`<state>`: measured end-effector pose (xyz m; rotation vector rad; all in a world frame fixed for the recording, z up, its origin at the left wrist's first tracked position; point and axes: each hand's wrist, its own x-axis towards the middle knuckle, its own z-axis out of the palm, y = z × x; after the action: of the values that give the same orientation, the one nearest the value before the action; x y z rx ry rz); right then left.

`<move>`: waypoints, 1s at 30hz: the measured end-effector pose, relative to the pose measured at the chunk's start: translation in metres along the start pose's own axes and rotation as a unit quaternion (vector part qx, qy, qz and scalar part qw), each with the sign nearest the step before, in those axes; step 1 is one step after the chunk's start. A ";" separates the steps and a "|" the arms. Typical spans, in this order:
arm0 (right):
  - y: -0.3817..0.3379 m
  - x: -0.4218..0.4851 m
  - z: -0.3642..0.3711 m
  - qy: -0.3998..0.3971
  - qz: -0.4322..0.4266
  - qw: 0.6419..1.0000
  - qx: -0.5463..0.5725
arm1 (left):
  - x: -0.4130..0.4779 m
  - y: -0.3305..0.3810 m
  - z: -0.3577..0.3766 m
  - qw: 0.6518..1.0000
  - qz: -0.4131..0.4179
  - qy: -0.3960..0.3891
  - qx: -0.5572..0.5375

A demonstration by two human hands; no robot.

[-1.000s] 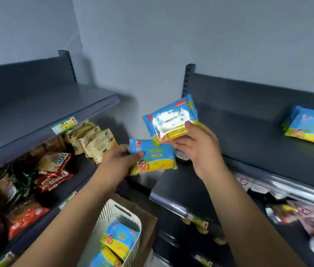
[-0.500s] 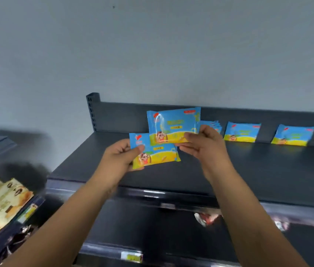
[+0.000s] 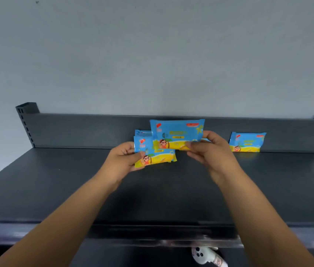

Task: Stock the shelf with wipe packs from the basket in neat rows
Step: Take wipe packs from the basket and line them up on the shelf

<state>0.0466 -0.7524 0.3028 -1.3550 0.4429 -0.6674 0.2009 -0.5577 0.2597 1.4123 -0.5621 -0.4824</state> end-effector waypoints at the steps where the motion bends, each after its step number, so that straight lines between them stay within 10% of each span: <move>1: -0.001 0.003 -0.005 0.005 0.003 1.000 0.005 | 0.005 -0.002 0.005 1.000 -0.003 0.011 0.012; 22: 0.024 0.029 0.005 -0.025 0.073 0.997 -0.005 | 0.042 -0.028 0.006 0.936 0.002 0.190 0.296; 30: 0.054 0.039 0.026 0.025 -0.011 0.934 -0.355 | 0.038 -0.018 0.007 0.942 -0.023 0.172 0.288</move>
<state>0.1024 -0.7546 0.2577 -2.0294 0.7575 -0.5787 0.2266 -0.5888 0.2453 2.0216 -0.3961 -0.0920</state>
